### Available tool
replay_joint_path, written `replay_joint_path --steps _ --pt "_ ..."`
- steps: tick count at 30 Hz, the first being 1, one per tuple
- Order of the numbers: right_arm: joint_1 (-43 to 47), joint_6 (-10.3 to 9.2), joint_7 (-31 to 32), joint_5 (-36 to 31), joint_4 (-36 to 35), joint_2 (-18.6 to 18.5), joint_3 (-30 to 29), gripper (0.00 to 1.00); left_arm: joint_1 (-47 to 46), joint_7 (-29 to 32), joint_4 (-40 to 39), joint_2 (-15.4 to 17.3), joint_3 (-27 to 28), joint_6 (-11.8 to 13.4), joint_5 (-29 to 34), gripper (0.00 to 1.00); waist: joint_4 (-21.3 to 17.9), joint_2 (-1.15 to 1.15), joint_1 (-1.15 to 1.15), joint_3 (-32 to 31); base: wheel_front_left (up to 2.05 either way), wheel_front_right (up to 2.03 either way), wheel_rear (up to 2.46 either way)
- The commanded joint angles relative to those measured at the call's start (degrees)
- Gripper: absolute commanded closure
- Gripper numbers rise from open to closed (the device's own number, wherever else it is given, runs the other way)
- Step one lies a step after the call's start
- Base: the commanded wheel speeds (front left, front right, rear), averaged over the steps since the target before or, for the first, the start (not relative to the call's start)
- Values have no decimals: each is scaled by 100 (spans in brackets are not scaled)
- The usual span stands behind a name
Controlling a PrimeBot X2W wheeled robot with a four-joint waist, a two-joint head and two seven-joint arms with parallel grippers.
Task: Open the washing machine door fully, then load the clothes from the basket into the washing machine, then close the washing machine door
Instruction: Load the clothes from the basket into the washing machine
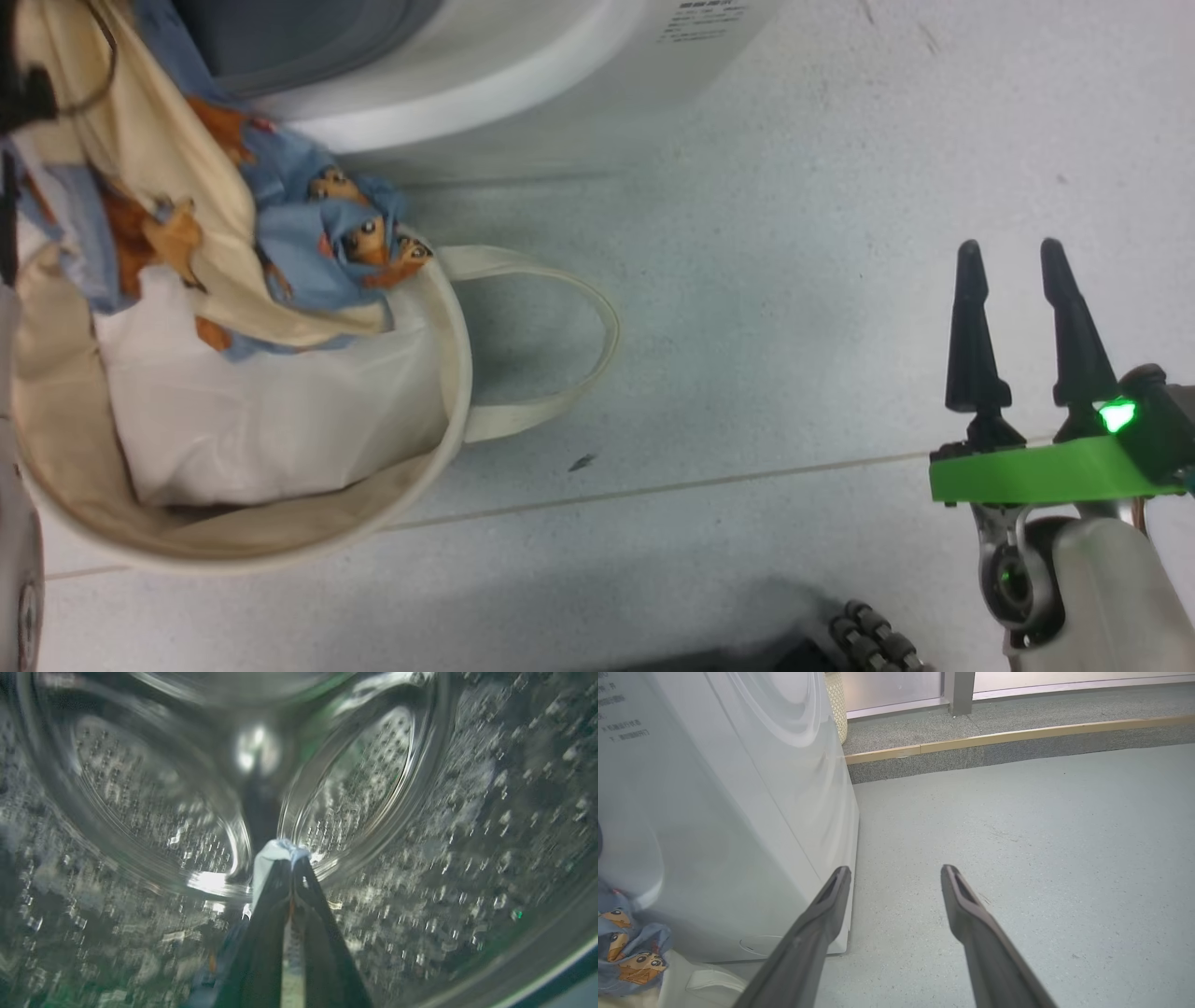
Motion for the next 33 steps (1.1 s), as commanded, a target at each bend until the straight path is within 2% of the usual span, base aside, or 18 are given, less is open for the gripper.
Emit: replay_joint_path --steps 1,3,5,9,14,15,16,17,18,19,23,26,29,33 --pt "64 3 -81 -53 -203 16 71 0 -75 -27 -595 266 340 80 157 100 -56 0 -1 87 0 0 0" --pt "60 3 -96 -63 -204 43 74 0 57 -27 -879 210 588 103 316 100 -84 0 -1 122 0 0 0" --pt "64 3 -110 -69 -188 66 85 0 165 -27 -744 160 648 85 475 100 -111 0 -1 131 0 0 0" --pt "65 3 -130 -82 -164 97 117 0 129 -27 -97 116 581 47 708 100 -148 0 -1 147 0 0 0" --pt "48 3 -148 -78 -93 121 163 0 -101 -27 1119 18 186 53 1055 100 -145 0 -1 124 0 0 0" --pt "48 3 -148 -78 -93 121 163 0 -101 -27 1119 18 186 53 1055 100 -145 0 -1 124 0 0 0" --pt "20 3 -156 -67 -65 130 200 0 -227 -25 1446 -11 112 48 1097 96 -158 0 -1 105 0 0 0" --pt "11 3 -161 -62 -49 133 213 0 -279 30 1633 -25 87 48 1103 31 -165 0 -1 92 0 0 0" --pt "11 3 -161 -62 -49 133 213 0 -279 30 1633 -25 87 48 1103 31 -165 0 -1 92 0 0 0" --pt "4 3 -164 -59 -34 135 222 0 -336 135 1819 -46 107 73 1068 0 -170 0 -1 81 0 0 0" --pt "-16 3 -178 -43 29 139 207 0 -396 966 2211 -112 98 248 1013 0 -167 0 -1 21 0 0 0" --pt "-62 3 -188 -18 68 137 221 0 -321 1314 2276 -119 85 339 986 0 -163 0 -1 -74 0 0 0" --pt "-96 3 -197 19 103 123 178 0 -188 1195 2293 -148 120 360 910 0 -122 0 -1 -210 0 0 0" --pt "-150 3 -204 68 215 61 226 0 63 558 2299 -192 157 301 817 0 -40 0 -1 -445 0 0 0"
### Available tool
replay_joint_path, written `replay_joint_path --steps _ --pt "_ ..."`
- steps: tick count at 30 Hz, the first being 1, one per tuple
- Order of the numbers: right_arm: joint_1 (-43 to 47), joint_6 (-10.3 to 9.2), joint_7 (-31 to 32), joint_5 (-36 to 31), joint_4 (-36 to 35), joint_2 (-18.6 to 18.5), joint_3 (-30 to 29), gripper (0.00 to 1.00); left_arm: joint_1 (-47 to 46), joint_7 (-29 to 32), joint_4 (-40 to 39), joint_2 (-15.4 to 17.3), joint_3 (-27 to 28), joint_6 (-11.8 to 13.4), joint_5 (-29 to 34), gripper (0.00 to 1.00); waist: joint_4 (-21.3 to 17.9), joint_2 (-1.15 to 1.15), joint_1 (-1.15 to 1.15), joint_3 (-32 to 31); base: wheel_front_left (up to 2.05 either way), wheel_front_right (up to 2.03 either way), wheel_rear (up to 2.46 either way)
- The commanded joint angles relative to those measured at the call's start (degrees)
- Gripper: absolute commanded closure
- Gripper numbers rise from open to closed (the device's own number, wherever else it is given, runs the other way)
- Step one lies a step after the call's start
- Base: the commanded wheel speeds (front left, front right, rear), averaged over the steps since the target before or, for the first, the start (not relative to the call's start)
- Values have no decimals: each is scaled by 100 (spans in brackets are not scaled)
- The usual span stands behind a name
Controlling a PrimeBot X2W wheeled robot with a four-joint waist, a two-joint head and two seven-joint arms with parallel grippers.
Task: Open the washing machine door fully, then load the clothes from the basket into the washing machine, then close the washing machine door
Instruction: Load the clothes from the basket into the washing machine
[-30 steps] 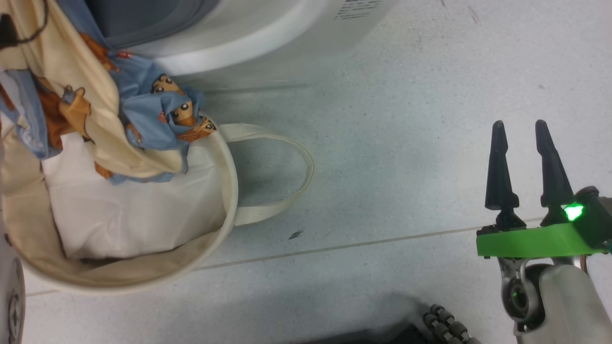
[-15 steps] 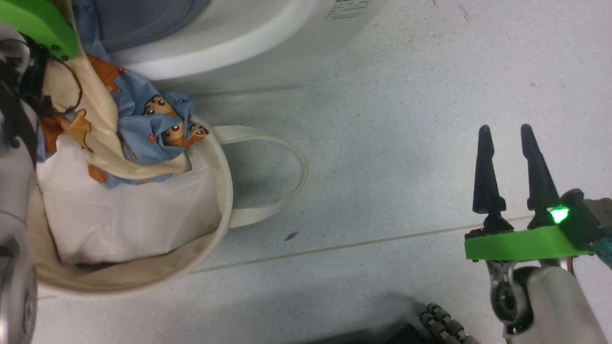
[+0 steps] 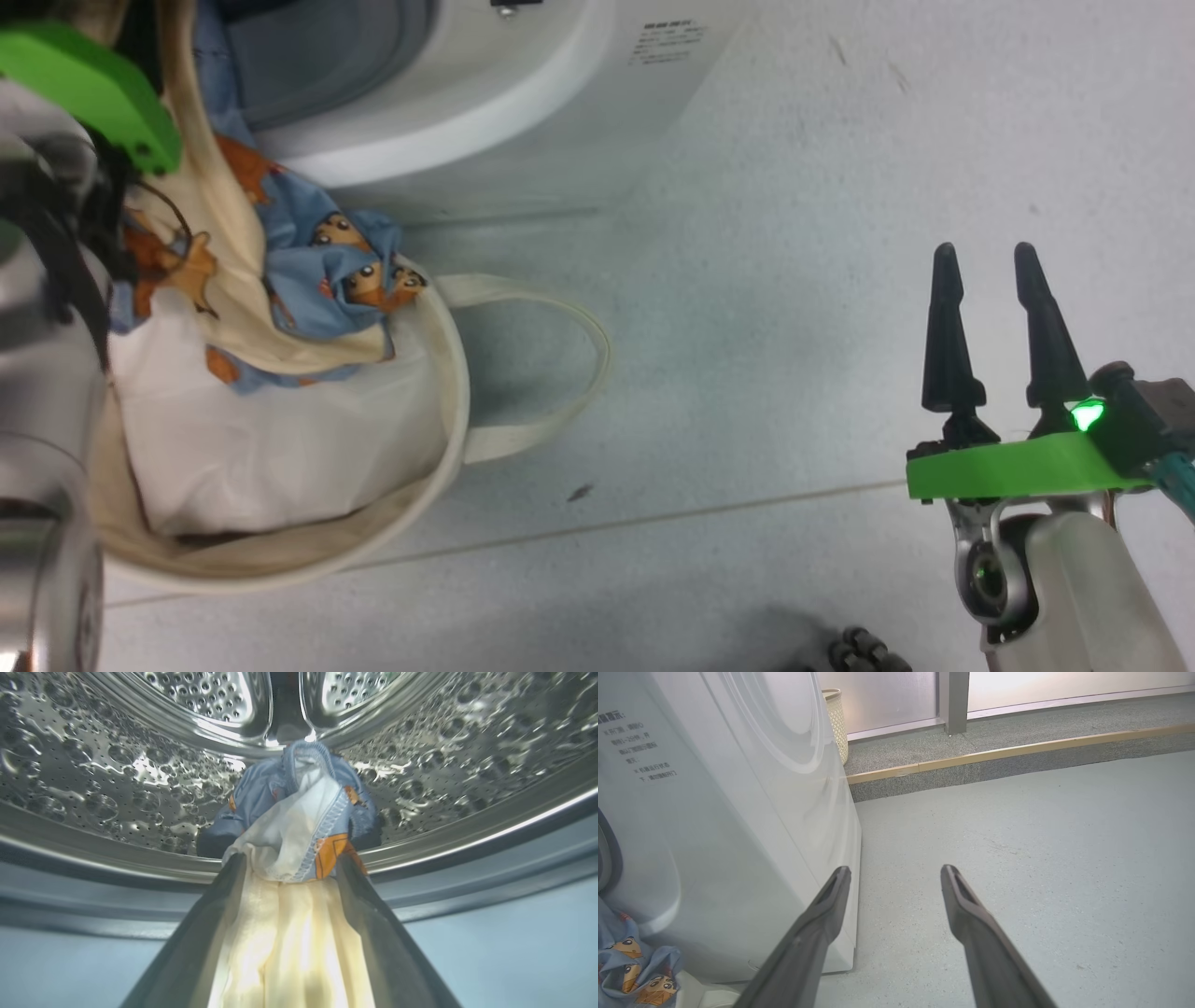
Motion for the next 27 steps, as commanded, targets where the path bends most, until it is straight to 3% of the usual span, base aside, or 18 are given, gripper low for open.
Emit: replay_joint_path --steps 1,8,14,21,27 --pt "1 3 -60 58 -122 -84 134 0 48 -157 -97 199 70 -31 -37 0 75 0 1 -142 0 0 0" --pt "-58 3 -67 213 174 -198 265 0 724 -593 -277 -50 10 -192 -102 0 327 0 1 -704 0 0 0" --pt "-10 3 -71 405 460 -315 411 0 1788 -608 -1353 -216 229 -278 -253 0 552 0 1 -1302 0 0 0" --pt "183 3 -74 680 819 -473 622 0 3116 -609 -2109 -438 454 -336 -337 0 857 0 1 -1990 0 0 0" --pt "315 3 -75 856 931 -582 672 0 4046 -610 -2660 -439 355 -352 -108 0 1055 0 1 -2378 0 0 0"
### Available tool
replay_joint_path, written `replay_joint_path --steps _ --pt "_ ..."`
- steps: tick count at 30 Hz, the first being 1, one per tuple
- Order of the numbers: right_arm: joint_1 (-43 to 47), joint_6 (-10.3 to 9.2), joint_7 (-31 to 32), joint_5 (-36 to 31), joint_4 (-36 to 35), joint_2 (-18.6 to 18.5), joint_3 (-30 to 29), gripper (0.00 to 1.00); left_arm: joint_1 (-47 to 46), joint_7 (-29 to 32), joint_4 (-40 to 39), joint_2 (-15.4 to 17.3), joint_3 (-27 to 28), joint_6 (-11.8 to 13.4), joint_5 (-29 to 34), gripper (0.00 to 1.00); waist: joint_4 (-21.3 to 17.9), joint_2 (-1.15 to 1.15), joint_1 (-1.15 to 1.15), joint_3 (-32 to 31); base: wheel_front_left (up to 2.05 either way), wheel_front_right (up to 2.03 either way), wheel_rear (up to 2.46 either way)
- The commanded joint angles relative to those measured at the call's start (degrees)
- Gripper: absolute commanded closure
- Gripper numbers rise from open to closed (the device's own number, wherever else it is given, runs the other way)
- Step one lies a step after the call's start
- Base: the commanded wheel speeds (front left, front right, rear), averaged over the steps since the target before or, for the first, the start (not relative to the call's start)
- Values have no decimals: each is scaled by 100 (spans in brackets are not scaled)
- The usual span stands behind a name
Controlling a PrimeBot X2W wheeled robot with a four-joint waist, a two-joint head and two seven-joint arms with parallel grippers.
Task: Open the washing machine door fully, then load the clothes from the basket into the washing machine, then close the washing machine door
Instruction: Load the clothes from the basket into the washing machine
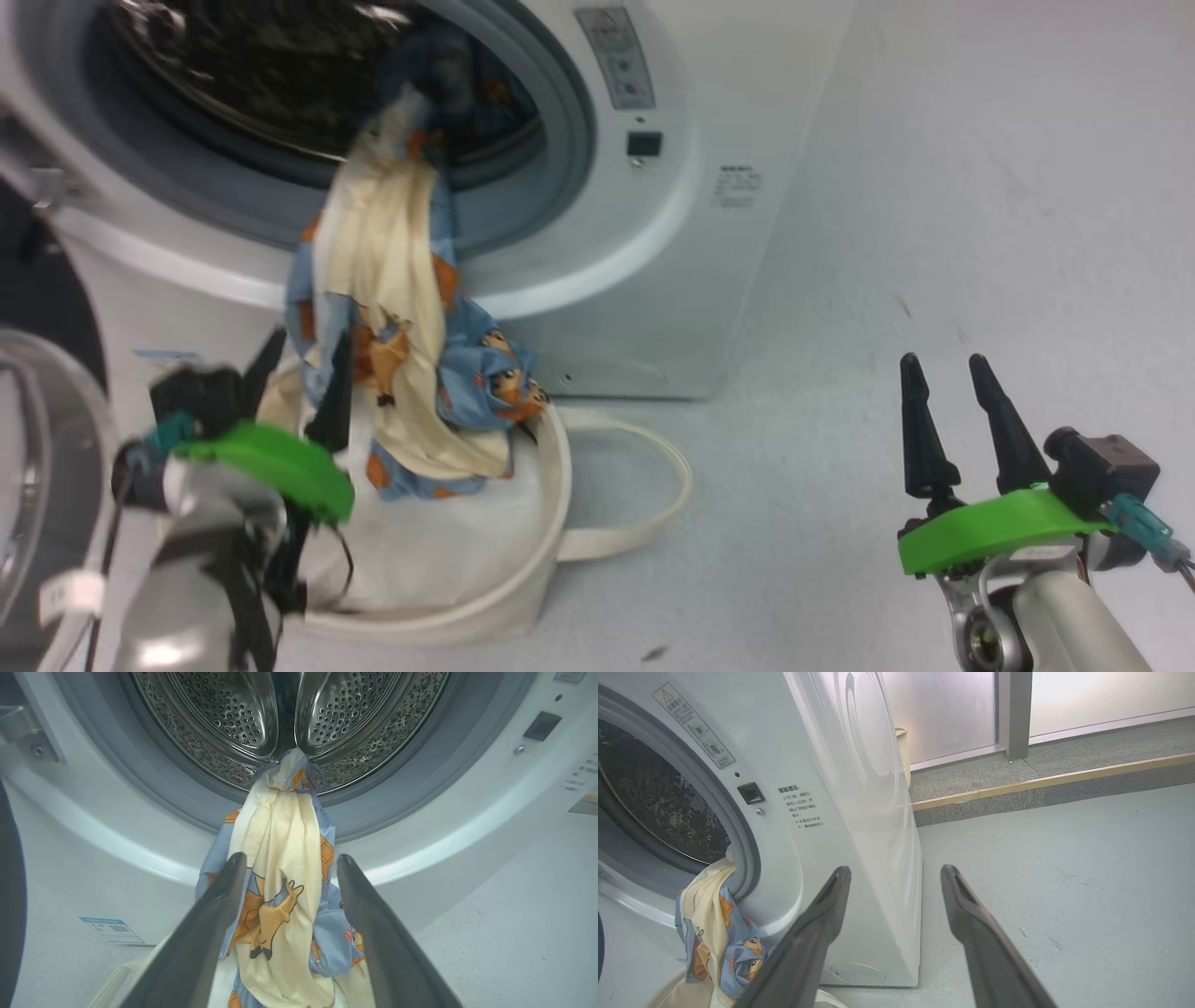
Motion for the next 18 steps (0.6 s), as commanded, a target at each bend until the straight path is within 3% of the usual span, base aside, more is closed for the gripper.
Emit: replay_joint_path --steps 1,18 --pt "11 3 -71 39 -158 -76 122 0 114 -67 -258 180 123 -28 51 0 163 0 1 -246 0 0 0" --pt "335 3 -72 268 -106 -227 202 0 1475 -67 -993 52 320 -32 -19 0 348 0 1 -1017 0 0 0"
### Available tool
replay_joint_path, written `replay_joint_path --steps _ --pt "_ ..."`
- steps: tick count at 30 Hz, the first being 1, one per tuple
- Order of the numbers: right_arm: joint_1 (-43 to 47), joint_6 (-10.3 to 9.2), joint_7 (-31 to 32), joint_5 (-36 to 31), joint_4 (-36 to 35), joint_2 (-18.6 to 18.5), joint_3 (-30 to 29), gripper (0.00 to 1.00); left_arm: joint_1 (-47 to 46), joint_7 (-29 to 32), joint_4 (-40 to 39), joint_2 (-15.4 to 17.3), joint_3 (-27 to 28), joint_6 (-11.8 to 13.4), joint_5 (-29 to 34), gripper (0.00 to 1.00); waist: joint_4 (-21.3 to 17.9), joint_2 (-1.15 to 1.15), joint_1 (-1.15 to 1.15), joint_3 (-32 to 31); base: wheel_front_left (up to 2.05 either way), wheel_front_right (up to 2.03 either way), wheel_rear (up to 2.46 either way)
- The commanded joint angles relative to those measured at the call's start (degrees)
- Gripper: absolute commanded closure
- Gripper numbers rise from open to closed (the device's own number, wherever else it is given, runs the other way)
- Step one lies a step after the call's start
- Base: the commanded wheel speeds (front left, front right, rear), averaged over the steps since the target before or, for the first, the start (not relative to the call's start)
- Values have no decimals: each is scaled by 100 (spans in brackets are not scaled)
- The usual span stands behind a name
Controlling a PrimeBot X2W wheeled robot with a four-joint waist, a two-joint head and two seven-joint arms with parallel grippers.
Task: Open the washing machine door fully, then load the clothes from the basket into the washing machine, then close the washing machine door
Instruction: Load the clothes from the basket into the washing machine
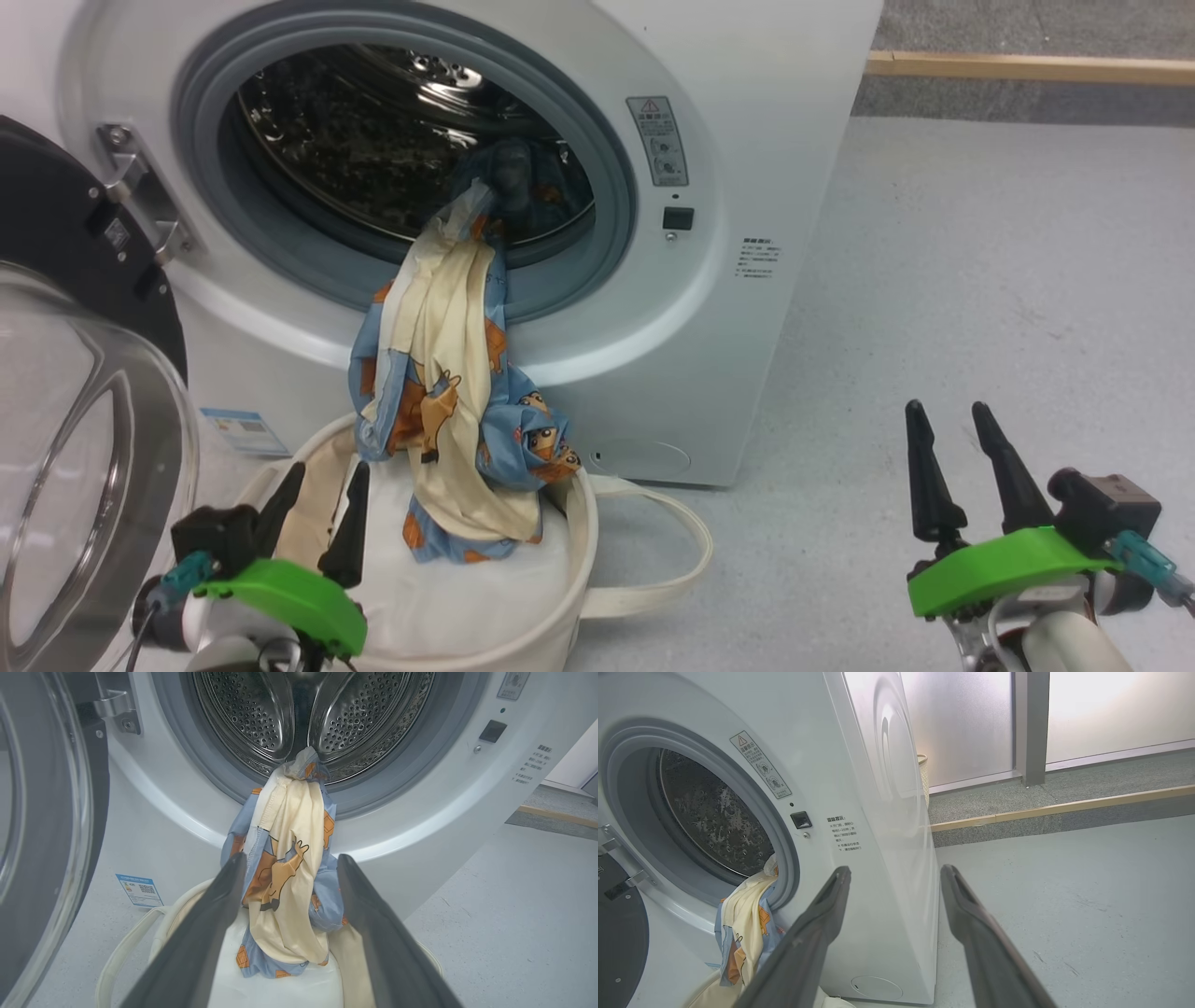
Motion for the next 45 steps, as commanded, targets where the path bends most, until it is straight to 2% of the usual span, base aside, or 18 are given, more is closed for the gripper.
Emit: replay_joint_path --steps 1,10,28,37,45 --pt "-9 3 -72 48 -163 -90 140 0 -88 -69 -218 101 247 -32 36 0 17 0 1 -23 0 0 0" --pt "-62 3 -72 82 -202 -115 181 0 -59 -69 -201 69 239 -33 94 0 -30 0 1 60 0 0 0" --pt "-304 3 -72 -70 -300 -6 192 0 -487 -69 566 110 82 -33 -206 0 -297 0 1 638 0 0 0" --pt "-547 3 -72 -270 -440 130 146 0 -1094 -69 1611 139 -407 -33 -449 0 -642 0 1 1315 0 0 0" --pt "-774 3 -72 -518 -671 256 31 0 -1745 -65 2414 324 -866 -33 -651 0 -1059 0 1 2012 0 0 0"
